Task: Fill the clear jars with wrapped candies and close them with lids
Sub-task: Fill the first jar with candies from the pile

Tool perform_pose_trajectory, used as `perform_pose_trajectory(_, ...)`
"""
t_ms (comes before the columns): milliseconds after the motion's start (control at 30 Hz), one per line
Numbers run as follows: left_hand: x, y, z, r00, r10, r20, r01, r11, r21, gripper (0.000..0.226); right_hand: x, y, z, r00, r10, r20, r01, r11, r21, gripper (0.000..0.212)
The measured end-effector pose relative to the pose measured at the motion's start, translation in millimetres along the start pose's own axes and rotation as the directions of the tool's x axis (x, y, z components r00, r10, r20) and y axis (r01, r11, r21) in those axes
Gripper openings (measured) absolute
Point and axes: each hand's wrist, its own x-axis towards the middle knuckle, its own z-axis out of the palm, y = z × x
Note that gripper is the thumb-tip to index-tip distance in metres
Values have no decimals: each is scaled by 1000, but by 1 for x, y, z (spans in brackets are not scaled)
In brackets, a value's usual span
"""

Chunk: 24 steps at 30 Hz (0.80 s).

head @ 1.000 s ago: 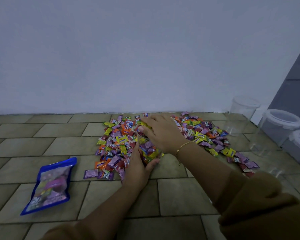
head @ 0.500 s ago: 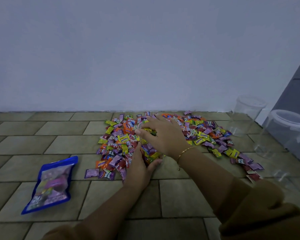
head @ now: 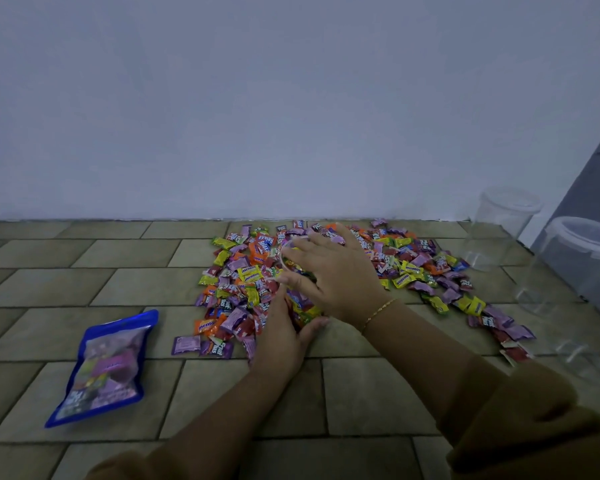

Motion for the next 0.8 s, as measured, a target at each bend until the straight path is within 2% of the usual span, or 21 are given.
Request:
perform_pose_trajectory(67,-1,0,0,1000,1,2,-1,1000,6,103,0,0,1,1000,-8,-9,7,998,-62,71)
perform_pose_trajectory(267,-2,4,-1,999,32,-14,-32,999,16,85,1,-1,-15,982,-14,187,24,999,-49,91)
perform_pose_trajectory(400,-3,7,0,997,80,-15,-80,997,1,74,-1,2,-21,951,-20,309,45,996,-75,78)
perform_pose_trajectory(533,-5,6,0,998,66,-10,-66,997,26,61,-2,3,-24,931,-40,363,76,993,-86,78)
perform_pose_trajectory(600,-6,6,0,998,61,4,-61,998,22,62,-2,3,-25,926,-44,375,82,993,-86,78)
perform_pose_trajectory(700,-5,6,0,998,64,24,-64,998,-3,78,-3,5,-23,931,-37,364,50,998,-25,76)
perform_pose_trajectory(800,-3,2,-1,999,42,31,-43,999,1,89,-5,5,-16,964,-12,264,-17,994,107,77)
